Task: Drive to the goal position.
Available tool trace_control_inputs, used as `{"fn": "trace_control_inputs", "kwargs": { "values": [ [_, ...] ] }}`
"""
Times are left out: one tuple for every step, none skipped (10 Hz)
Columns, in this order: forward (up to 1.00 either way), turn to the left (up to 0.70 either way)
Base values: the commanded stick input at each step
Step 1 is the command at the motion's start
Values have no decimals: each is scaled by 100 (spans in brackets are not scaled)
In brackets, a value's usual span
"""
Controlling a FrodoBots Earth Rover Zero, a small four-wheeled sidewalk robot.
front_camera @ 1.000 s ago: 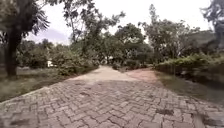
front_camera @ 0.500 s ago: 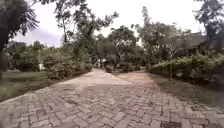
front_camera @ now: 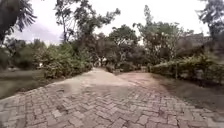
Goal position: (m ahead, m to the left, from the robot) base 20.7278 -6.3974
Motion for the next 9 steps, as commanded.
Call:
{"fn": "trace_control_inputs", "kwargs": {
  "values": [
    [70, -35],
    [70, -35],
    [70, -35],
    [70, -35],
    [70, -35],
    [70, -35],
    [70, -35],
    [70, -35],
    [70, -35]
  ]
}}
